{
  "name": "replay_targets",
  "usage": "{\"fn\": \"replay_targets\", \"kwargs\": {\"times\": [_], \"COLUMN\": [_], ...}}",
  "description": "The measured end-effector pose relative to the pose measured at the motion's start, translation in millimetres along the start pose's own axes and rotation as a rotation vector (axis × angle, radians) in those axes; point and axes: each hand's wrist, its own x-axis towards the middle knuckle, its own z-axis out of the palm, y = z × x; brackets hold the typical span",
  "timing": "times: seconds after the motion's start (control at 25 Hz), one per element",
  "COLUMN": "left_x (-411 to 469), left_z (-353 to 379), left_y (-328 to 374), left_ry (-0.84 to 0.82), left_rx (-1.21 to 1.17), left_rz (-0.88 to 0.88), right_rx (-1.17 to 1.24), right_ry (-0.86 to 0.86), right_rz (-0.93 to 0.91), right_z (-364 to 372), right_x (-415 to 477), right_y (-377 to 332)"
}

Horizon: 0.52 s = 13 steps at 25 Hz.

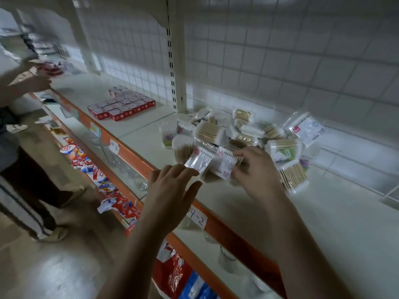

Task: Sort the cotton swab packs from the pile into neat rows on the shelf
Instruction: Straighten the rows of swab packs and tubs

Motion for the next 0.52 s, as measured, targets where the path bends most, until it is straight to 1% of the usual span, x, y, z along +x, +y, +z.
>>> {"fn": "replay_targets", "kwargs": {"times": [0.28,0.52], "left_x": [30.7,74.0], "left_z": [15.0,26.5], "left_y": [-34.9,-64.1], "left_ry": [-0.032,-0.034], "left_rx": [-0.079,-0.142], "left_rz": [0.061,0.259], "right_rx": [-0.091,-0.113], "right_ry": [-0.041,0.035], "right_rz": [0.132,0.243], "right_z": [28.0,38.9], "right_x": [26.0,24.6], "right_y": [-1.6,-20.3]}}
